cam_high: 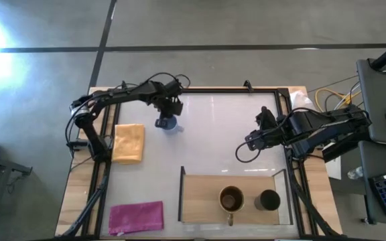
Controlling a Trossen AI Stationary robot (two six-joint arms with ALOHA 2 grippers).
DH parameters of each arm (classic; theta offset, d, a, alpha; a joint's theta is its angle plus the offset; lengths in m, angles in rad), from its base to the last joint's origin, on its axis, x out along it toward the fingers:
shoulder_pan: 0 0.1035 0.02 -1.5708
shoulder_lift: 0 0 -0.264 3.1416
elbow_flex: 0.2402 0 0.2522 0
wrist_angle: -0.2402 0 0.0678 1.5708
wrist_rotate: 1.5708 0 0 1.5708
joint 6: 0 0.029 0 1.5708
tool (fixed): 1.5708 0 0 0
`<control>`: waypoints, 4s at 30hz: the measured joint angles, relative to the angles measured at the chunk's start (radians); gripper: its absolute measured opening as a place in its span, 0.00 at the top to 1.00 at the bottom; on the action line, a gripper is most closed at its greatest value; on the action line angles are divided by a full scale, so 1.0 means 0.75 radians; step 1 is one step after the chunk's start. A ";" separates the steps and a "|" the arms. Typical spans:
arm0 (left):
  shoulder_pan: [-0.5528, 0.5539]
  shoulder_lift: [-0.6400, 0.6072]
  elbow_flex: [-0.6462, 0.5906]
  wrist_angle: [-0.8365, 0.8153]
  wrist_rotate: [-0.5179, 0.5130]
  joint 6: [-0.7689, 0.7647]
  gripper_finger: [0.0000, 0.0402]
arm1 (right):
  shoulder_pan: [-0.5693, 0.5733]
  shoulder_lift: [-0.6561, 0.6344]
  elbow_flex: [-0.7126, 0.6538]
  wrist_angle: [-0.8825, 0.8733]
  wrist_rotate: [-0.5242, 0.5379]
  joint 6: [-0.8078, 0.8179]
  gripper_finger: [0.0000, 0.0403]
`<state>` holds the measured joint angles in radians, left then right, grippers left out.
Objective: Stack small to large cups/mugs on shelf
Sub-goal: Put the blue mug on the shelf
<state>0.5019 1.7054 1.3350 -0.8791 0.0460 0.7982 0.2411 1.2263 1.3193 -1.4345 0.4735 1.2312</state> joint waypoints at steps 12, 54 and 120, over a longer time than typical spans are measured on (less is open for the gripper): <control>-0.168 0.001 -0.005 -0.061 0.002 0.074 1.00 | -0.003 0.000 -0.002 0.025 -0.099 -0.013 0.42; -0.168 -0.154 0.016 0.064 -0.281 -0.772 0.68 | -0.003 0.000 -0.024 0.143 -0.142 -0.061 0.42; -0.071 -0.305 -0.441 0.228 -0.232 -1.894 0.83 | -0.636 0.836 0.180 1.059 -0.914 -0.874 0.98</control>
<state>0.4486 1.4769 1.0039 -0.7080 -0.1279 -0.6220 -0.2356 1.8534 1.4540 -0.6399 -0.2123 0.5759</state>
